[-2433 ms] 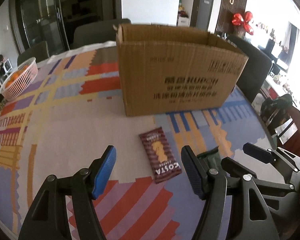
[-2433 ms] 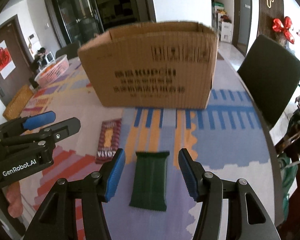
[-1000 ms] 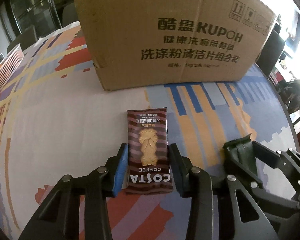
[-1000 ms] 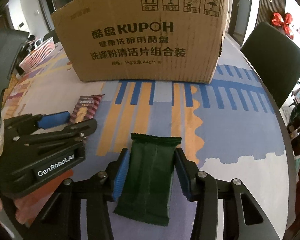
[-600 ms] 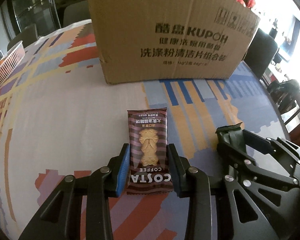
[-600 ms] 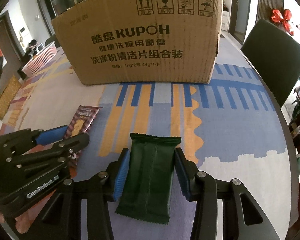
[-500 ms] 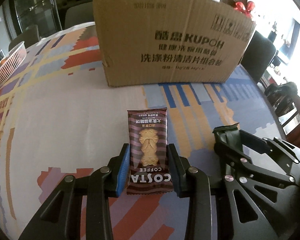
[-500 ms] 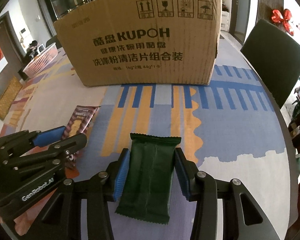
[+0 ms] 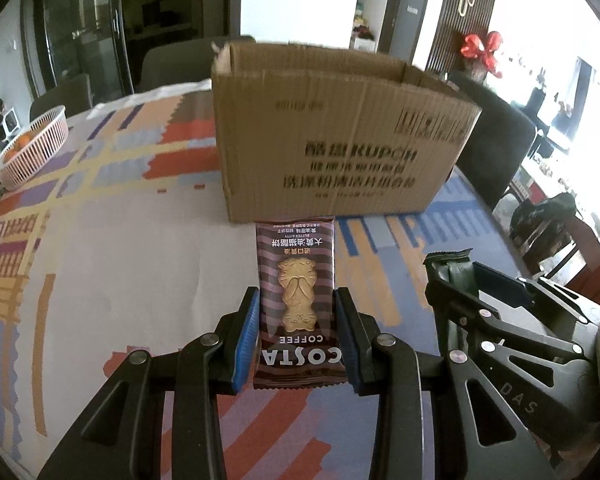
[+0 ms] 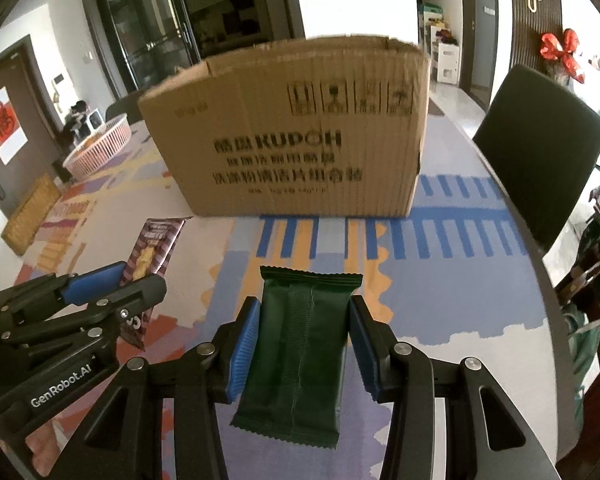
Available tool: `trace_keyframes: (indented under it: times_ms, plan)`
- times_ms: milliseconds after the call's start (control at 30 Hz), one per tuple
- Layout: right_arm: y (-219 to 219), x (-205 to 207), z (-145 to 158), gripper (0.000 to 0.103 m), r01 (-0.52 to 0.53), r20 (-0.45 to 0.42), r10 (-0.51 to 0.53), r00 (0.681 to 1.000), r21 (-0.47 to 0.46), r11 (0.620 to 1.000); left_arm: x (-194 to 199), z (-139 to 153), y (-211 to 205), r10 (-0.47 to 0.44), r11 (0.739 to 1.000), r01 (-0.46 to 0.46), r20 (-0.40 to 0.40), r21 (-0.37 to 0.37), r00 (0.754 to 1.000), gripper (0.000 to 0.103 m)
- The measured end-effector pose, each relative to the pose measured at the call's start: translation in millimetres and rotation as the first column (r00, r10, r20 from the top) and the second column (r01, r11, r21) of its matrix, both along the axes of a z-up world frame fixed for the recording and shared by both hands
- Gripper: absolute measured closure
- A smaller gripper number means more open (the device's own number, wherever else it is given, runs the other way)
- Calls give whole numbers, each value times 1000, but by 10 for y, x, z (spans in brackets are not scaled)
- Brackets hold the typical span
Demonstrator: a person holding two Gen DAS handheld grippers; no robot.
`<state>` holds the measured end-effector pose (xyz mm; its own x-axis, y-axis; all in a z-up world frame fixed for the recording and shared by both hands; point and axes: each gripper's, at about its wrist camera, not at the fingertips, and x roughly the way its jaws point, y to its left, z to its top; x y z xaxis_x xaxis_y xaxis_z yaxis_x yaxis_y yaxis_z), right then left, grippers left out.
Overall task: Organize snacks
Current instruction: 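Carry Costa pack and green bar into the box and open both grippers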
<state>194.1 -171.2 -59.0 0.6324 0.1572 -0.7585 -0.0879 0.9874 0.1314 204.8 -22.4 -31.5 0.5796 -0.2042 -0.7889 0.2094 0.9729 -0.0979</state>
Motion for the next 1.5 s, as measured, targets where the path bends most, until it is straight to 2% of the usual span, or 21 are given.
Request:
trace_keyframes:
  times_ms: [400, 833, 1067, 1500]
  plan:
    - [-90, -10, 458, 57, 3, 120, -3, 993, 4, 1000, -27, 461, 18, 6, 999, -2, 110, -32, 994, 66]
    - [-129, 107, 1033, 57, 5, 259, -11, 966, 23, 1000, 91, 983, 11, 14, 999, -3, 232, -48, 973, 66]
    - [-116, 212, 1231, 57, -3, 302, -4, 953, 23, 1000, 220, 1128, 19, 16, 999, -2, 257, -53, 966, 66]
    - [-54, 607, 1526, 57, -15, 335, 18, 942, -12, 1000, 574, 1285, 35, 2, 999, 8, 243, -38, 970, 66]
